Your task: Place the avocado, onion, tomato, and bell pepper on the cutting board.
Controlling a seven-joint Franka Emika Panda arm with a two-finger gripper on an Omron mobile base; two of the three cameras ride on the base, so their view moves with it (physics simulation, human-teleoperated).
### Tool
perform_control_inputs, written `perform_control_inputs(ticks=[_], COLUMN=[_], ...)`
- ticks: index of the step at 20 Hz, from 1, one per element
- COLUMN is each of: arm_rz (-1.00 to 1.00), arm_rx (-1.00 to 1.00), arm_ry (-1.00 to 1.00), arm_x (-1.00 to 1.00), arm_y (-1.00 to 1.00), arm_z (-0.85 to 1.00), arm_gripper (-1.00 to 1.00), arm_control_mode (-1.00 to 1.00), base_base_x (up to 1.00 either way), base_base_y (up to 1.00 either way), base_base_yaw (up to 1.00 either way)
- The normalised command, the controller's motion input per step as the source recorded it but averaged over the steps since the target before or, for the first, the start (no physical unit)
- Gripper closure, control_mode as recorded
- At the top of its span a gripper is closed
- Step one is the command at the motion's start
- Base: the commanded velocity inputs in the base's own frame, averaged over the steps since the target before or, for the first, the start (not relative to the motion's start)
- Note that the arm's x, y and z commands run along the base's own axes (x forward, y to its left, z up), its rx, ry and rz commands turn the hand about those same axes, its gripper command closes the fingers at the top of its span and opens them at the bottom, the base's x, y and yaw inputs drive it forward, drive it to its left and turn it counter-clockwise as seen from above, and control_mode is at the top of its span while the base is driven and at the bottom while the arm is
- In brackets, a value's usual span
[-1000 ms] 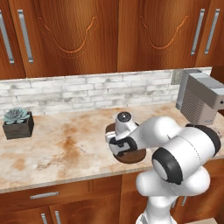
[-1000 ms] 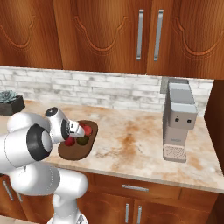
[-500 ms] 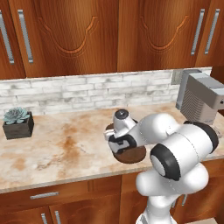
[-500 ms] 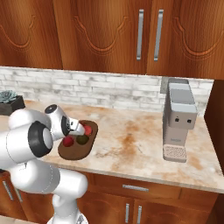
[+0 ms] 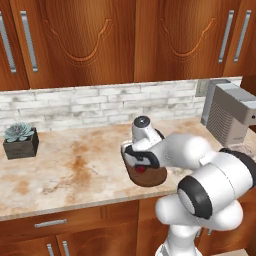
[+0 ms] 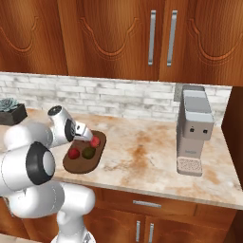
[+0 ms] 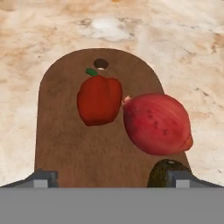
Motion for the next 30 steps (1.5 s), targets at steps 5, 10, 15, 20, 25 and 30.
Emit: perform_control_inputs(ticks=[5, 10, 15, 20, 25, 30], arm_rz=[0.00, 0.00, 0.00, 0.00, 0.00, 0.00], arm_rx=[-0.05, -0.07, -0.08, -0.09, -0.10, -0.13], arm_ry=[-0.16, -0.23, -0.26, -0.25, -0.22, -0.18], arm_x=[-0.30, -0.51, -0.52, -0.56, -0.49, -0.33], arm_y=[0.15, 0.27, 0.34, 0.40, 0.46, 0.52], arm_z=[0.47, 0.53, 0.65, 0.62, 0.57, 0.44], arm_gripper=[-1.00, -1.00, -1.00, -1.00, -1.00, -1.00], arm_control_mode=[-1.00, -1.00, -1.00, -1.00, -1.00, -1.00], base_base_x=[0.00, 0.00, 0.00, 0.00, 0.00, 0.00], base_base_y=[0.00, 0.00, 0.00, 0.00, 0.00, 0.00], base_base_yaw=[0.00, 0.00, 0.00, 0.00, 0.00, 0.00])
